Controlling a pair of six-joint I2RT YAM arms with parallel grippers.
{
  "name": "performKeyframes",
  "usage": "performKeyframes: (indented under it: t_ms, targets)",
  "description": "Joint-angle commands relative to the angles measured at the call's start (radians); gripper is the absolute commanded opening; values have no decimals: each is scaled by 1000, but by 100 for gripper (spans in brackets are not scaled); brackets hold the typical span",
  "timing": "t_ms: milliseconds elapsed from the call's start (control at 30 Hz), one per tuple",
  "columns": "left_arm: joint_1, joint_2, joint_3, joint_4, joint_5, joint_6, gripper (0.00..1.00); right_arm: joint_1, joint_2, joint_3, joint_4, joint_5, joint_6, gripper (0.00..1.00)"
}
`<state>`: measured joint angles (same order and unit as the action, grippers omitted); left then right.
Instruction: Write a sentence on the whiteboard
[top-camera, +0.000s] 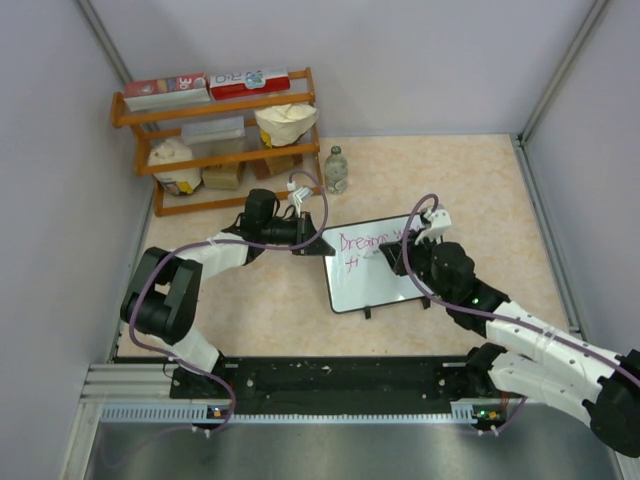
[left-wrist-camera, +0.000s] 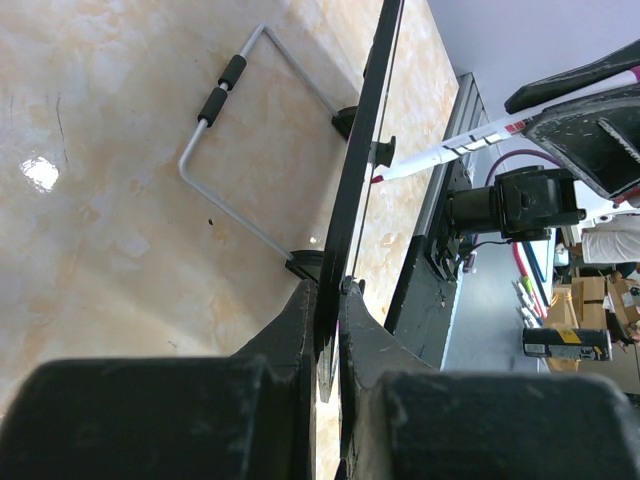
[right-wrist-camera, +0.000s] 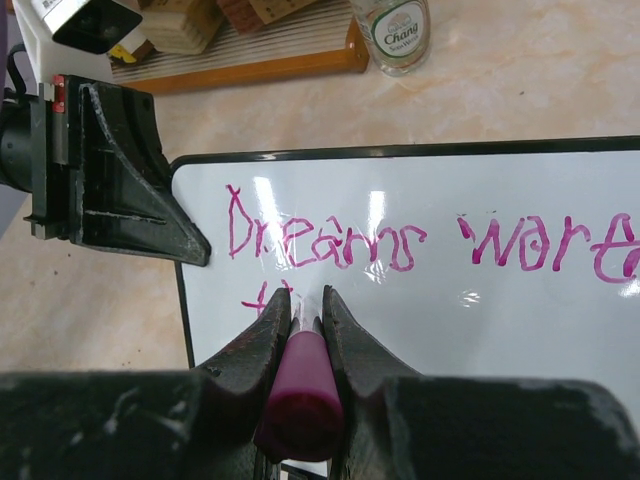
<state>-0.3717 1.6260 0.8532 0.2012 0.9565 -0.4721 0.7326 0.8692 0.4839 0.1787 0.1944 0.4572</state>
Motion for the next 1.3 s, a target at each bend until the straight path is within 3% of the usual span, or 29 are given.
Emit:
performKeyframes:
  t_ms: [0, 700, 1267]
  targets:
    - [8, 5, 18, -28, -136, 49, 0, -12, 25, 2, 36, 7, 5, 0]
    - [8, 6, 18, -28, -136, 49, 0, -12, 21, -16, -4, -49, -2, 0]
    - [8, 6, 18, -28, -136, 49, 0, -12, -2, -18, -22, 8, -14, 0]
